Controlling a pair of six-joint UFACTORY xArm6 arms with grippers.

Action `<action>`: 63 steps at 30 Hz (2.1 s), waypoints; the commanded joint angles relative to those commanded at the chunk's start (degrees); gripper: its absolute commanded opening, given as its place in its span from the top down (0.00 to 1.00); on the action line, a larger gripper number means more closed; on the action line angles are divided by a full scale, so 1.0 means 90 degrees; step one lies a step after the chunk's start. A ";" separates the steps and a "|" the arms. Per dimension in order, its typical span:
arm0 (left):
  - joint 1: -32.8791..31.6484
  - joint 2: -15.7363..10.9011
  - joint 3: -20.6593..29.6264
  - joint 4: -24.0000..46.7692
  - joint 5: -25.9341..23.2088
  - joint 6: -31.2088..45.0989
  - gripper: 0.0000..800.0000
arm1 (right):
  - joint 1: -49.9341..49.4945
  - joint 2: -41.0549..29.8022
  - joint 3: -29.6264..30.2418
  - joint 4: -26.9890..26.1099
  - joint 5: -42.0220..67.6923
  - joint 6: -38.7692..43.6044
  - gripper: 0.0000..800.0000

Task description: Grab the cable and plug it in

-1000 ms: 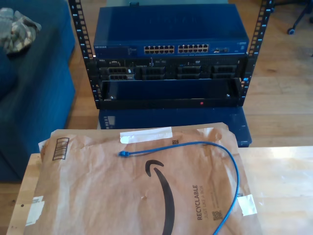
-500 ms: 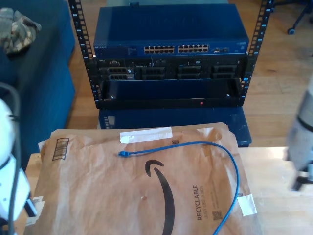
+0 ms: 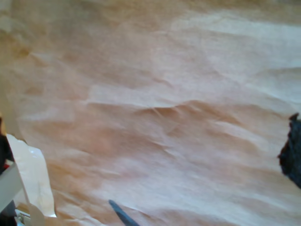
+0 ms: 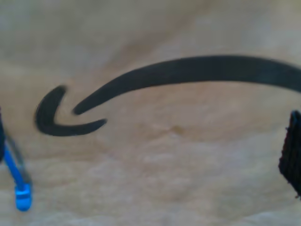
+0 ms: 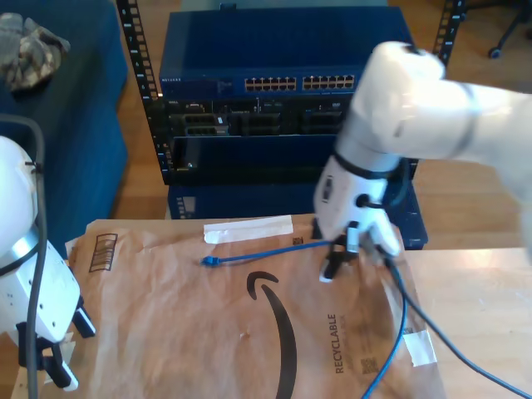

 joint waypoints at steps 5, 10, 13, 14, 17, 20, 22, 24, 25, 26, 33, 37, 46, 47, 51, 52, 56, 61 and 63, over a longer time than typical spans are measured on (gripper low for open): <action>0.0000 0.0127 -0.0117 0.0000 0.0000 -0.0068 0.00 | 0.0488 0.0557 -0.0303 -0.0078 -0.0684 -0.0020 0.01; -0.0039 0.0274 -0.0274 0.0000 0.0000 -0.0078 0.00 | 0.0967 0.0987 -0.0400 -0.0361 -0.1201 -0.0020 0.03; -0.0068 0.0274 -0.0322 0.0000 0.0000 -0.0176 0.00 | 0.0987 0.1387 -0.0694 -0.0420 -0.1250 0.0000 0.05; -0.0088 0.0293 -0.0332 0.0000 0.0000 -0.0195 0.00 | 0.1045 0.1504 -0.0801 -0.0430 -0.1250 0.0010 0.05; -0.0088 0.0332 -0.0332 0.0000 0.0000 -0.0195 0.00 | 0.1143 0.1680 -0.0957 -0.0430 -0.1260 0.0088 0.05; -0.0137 0.0371 -0.0342 0.0000 -0.0010 -0.0205 0.00 | 0.1201 0.1729 -0.0938 -0.0479 -0.1475 0.0420 0.05; -0.0147 0.0440 -0.0381 0.0000 0.0000 -0.0234 0.00 | 0.1211 0.1739 -0.0908 -0.0547 -0.1661 0.0449 0.05; -0.0234 0.0479 -0.0420 0.0000 -0.0068 -0.0254 0.00 | 0.1221 0.1778 -0.0889 -0.0547 -0.1758 0.0518 0.05; -0.0293 0.0488 -0.0420 0.0000 -0.0117 -0.0274 0.00 | 0.1221 0.1827 -0.0889 -0.0576 -0.1797 0.0674 0.05; -0.0322 0.0488 -0.0420 0.0000 -0.0156 -0.0322 0.00 | 0.1211 0.1875 -0.0889 -0.0654 -0.1807 0.0830 0.05; -0.0449 0.0498 -0.0420 0.0000 -0.0322 -0.0400 0.00 | 0.1231 0.2061 -0.0860 -0.1211 -0.2100 0.1299 0.13; -0.0488 0.0498 -0.0420 0.0000 -0.0332 -0.0400 0.00 | 0.1241 0.2208 -0.0957 -0.1201 -0.2120 0.1309 0.14; -0.0498 0.0498 -0.0430 0.0000 -0.0332 -0.0400 0.00 | 0.1231 0.2237 -0.0996 -0.1211 -0.2325 0.1563 0.50; -0.0498 0.0498 -0.0430 0.0000 -0.0332 -0.0400 0.00 | 0.1231 0.2227 -0.0996 -0.1211 -0.2325 0.1563 0.55; -0.0498 0.0498 -0.0430 0.0000 -0.0332 -0.0400 0.00 | 0.1211 0.2159 -0.0967 -0.1241 -0.2354 0.1797 0.90; -0.0498 0.0498 -0.0430 0.0000 -0.0332 -0.0400 0.00 | 0.1211 0.2100 -0.0938 -0.1309 -0.2374 0.1934 0.96; -0.0557 0.0498 -0.0488 -0.0010 -0.0322 -0.0420 0.00 | 0.1192 0.1602 -0.0713 -0.1758 -0.2354 0.2217 1.00; -0.0967 0.0498 -0.0684 -0.0020 -0.0322 -0.0723 0.00 | 0.0821 0.0322 0.0205 -0.1739 -0.2002 0.2217 1.00; -0.1123 0.0498 -0.0869 -0.0283 -0.0313 -0.0723 0.00 | 0.0527 -0.0322 0.0752 -0.1739 -0.1885 0.2217 1.00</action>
